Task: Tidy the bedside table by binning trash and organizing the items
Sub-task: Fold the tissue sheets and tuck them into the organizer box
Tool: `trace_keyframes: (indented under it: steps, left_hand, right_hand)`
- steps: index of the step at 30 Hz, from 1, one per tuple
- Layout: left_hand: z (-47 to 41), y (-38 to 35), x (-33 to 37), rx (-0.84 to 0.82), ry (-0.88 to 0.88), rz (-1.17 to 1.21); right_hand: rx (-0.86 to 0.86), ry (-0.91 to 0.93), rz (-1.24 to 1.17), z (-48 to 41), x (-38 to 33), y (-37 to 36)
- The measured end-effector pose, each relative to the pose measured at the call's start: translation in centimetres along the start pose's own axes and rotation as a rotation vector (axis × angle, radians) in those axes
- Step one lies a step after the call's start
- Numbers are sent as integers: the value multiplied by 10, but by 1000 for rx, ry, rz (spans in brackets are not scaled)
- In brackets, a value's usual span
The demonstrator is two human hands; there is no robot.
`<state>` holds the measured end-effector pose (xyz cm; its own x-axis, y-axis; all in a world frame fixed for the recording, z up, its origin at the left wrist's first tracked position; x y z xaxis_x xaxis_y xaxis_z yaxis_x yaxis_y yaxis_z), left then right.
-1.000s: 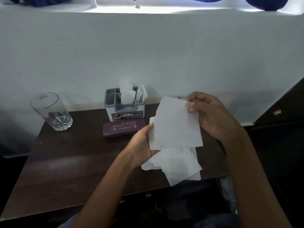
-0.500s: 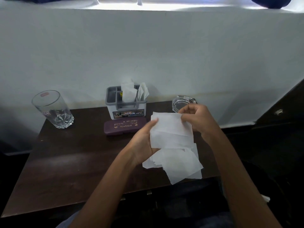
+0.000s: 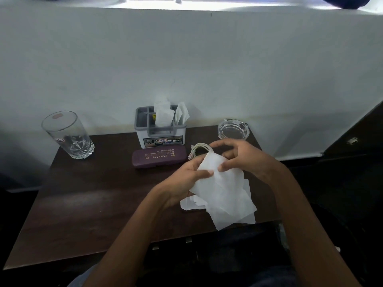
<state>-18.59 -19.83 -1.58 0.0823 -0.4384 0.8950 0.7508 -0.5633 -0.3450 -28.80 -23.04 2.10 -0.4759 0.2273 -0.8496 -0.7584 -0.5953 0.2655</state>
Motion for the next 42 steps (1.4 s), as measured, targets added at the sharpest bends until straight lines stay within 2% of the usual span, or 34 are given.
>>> trace_keyframes:
  steps: [2, 6, 9, 13, 15, 17, 20, 23, 26, 29, 37, 40, 42]
  left_hand:
    - [1, 6, 2, 48, -16, 105]
    - [0, 20, 3, 145, -44, 261]
    - [2, 25, 3, 250, -94, 257]
    - [12, 35, 5, 406, -122, 283]
    - [19, 48, 6, 499, -128, 336]
    - [27, 64, 5, 609, -132, 349]
    - [39, 83, 7, 758, -176, 307]
    - [47, 89, 9, 857, -199, 271]
    - [50, 93, 9, 895, -217, 277]
    - [50, 95, 9, 892, -227, 282]
    - [51, 97, 8, 894, -221, 300]
    - [48, 97, 7, 879, -203, 298]
    - [43, 93, 4, 834, -173, 315]
  right_hand:
    - [83, 56, -102, -1, -4, 5]
    - [320, 143, -492, -2, 4, 15]
    - [443, 105, -510, -3, 12, 8]
    - [438, 135, -589, -7, 14, 7]
    - [496, 121, -457, -4, 21, 24]
    - [540, 63, -109, 1, 29, 41]
    - [373, -94, 286, -9, 47, 34]
    - [276, -173, 418, -25, 63, 22]
    - [330, -222, 569, -35, 67, 18]
    - [401, -166, 633, -35, 60, 13]
    - [403, -49, 317, -16, 44, 38]
    - [312, 128, 83, -4, 22, 34]
    - [325, 259, -49, 7, 2, 37]
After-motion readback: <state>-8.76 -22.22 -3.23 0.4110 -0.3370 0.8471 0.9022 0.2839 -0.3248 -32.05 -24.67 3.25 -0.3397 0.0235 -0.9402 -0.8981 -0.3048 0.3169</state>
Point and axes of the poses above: each hand's wrist, its own z-axis away from the middle knuckle, its own y-axis out of the back of the hand, x = y × z, the point moved 9 cm from there along -z, towards the middle knuckle, and after that the axes turned 12 degrees about -x, right-handed, at the moved point
